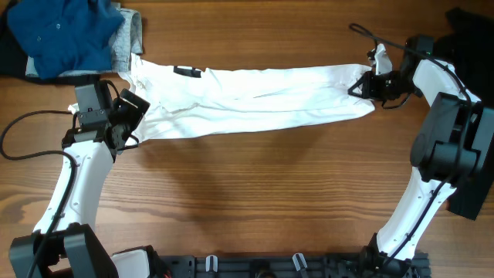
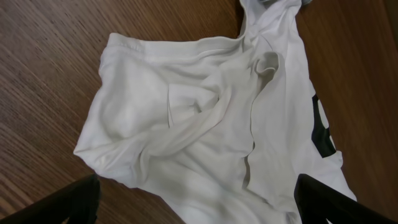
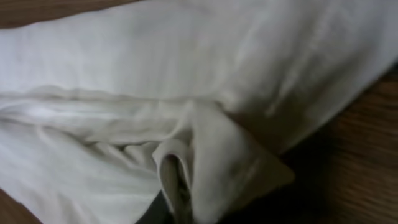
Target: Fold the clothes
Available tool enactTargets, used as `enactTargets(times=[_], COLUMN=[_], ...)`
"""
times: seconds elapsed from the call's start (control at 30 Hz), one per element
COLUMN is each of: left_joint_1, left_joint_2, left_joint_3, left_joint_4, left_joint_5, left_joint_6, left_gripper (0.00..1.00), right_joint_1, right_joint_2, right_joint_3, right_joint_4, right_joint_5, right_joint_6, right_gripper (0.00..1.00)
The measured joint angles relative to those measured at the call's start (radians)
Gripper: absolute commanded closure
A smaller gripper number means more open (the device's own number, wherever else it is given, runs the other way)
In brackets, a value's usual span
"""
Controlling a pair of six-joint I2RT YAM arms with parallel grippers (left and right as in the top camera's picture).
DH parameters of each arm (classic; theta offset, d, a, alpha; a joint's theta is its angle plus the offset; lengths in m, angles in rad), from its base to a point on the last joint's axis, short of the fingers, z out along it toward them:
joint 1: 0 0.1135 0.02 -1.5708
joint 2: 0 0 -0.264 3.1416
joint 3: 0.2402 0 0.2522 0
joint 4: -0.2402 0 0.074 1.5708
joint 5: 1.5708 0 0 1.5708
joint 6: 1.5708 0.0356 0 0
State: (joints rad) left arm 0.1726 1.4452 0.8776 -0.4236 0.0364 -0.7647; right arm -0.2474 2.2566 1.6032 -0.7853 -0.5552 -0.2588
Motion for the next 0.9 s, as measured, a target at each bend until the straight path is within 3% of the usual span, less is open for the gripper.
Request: enactTargets(times=[0.23, 0.53, 0.9], left_joint_1=[0.0, 0.0, 0.0], left_joint_2=[0.0, 0.0, 0.0], left_joint_3=[0.0, 0.0, 0.0], left_joint_4=[0.0, 0.0, 0.0], left_joint_5=[0.0, 0.0, 0.006], left_joint_6=[0.0, 0.0, 0.0], left_gripper=[0.0, 0.0, 0.0], right_joint_1=[0.007, 0.008, 0.04], right_joint_2=[-0.003, -0.009, -0.082], right_joint_3=[0.013, 0.084, 0.074], right_joint_4=[-0.016, -0.131, -0.172], right_joint_5=[0.069, 0.323, 0.569], right_joint_6=[0.133, 0.275, 0.354], right_gripper=[0.96, 0.96, 0.95])
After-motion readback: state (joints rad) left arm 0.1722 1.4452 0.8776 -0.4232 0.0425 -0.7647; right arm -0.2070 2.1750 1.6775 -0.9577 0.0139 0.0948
